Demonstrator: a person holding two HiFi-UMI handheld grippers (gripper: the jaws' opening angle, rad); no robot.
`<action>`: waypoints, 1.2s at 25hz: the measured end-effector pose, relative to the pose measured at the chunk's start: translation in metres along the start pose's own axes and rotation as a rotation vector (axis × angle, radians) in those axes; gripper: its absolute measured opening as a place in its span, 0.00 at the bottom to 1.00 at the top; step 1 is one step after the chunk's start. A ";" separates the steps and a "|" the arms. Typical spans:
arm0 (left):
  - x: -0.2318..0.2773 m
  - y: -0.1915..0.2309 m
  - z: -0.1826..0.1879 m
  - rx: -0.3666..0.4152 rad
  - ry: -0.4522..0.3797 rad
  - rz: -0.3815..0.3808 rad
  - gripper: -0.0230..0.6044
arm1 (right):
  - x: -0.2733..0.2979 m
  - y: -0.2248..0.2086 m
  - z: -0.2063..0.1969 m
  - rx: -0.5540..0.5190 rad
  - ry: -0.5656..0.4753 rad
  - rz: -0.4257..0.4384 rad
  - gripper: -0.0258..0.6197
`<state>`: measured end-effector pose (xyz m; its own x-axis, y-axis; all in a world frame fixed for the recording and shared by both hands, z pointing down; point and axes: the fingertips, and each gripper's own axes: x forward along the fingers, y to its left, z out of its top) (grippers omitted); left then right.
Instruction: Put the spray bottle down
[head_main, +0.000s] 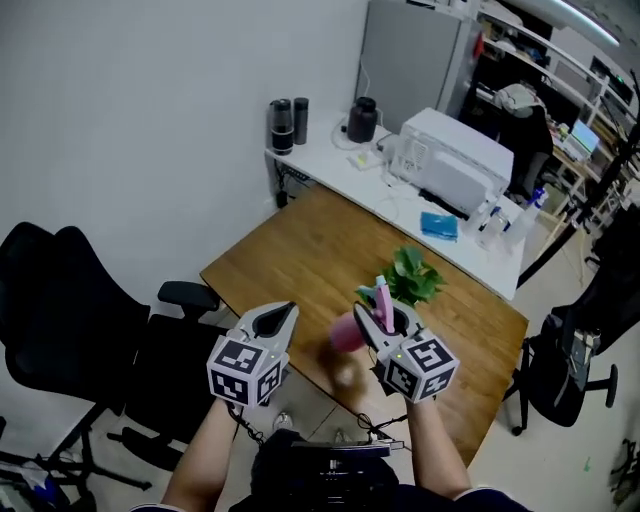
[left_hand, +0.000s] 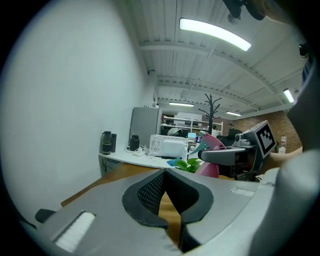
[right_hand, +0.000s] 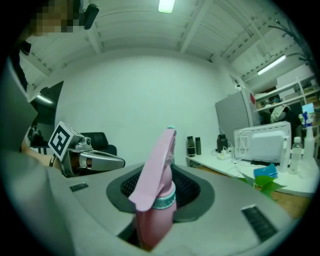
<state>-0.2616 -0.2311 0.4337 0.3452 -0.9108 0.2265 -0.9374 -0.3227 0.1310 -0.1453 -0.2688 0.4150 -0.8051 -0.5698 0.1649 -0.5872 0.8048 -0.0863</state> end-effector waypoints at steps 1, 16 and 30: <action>0.008 0.002 0.002 0.007 0.004 -0.032 0.05 | 0.000 -0.005 0.001 -0.001 -0.005 -0.038 0.24; 0.066 0.005 -0.021 0.057 0.088 -0.270 0.05 | 0.023 -0.028 -0.053 -0.039 0.095 -0.323 0.25; 0.088 0.006 -0.050 0.059 0.141 -0.308 0.05 | 0.045 -0.043 -0.112 -0.124 0.178 -0.381 0.25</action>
<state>-0.2349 -0.3003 0.5029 0.6115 -0.7253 0.3163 -0.7879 -0.5950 0.1588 -0.1475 -0.3105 0.5357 -0.4994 -0.8012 0.3297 -0.8165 0.5625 0.1299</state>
